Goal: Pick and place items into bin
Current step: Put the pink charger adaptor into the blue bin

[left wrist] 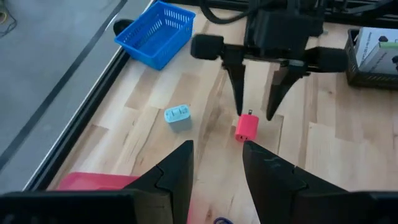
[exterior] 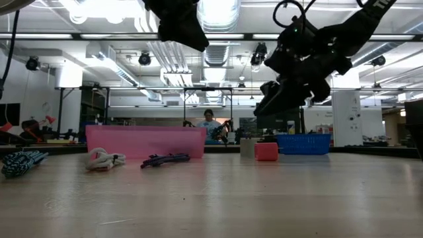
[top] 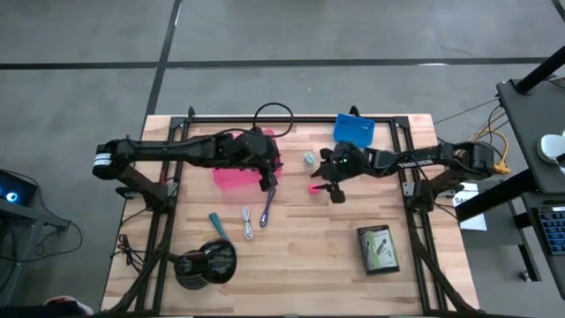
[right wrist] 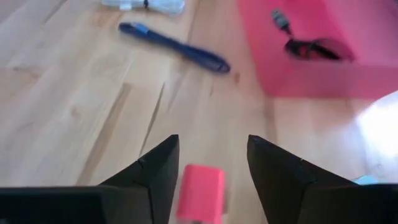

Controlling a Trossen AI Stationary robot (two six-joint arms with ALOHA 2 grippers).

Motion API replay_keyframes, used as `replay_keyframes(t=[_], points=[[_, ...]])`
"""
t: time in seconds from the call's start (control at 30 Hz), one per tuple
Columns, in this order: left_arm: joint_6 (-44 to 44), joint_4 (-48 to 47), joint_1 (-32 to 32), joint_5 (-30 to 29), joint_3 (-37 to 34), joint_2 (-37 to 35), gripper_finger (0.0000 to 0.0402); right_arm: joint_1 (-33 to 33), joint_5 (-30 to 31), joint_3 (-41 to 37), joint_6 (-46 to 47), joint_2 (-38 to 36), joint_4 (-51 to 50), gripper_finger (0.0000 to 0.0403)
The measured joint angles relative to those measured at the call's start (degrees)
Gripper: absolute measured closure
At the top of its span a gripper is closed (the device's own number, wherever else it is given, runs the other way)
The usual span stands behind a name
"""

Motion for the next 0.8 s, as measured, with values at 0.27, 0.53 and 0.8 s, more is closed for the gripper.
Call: replay_keyframes(t=[0.27,0.53,0.8], points=[[-0.08,0.01,0.02,-1.34,0.00,0.00,0.0278,0.30,0.04,-0.02,-0.02,5.61,-0.95,0.0214],[-0.13,0.04,0.02,-1.40,0.00,0.00,0.0278,0.28,0.13,0.04,-0.33,8.43,-0.31,0.0207],[-0.15,0.06,0.02,-1.47,-0.02,0.00,0.0278,0.28,0.15,0.07,-1.91,10.64,-0.25,0.0207]])
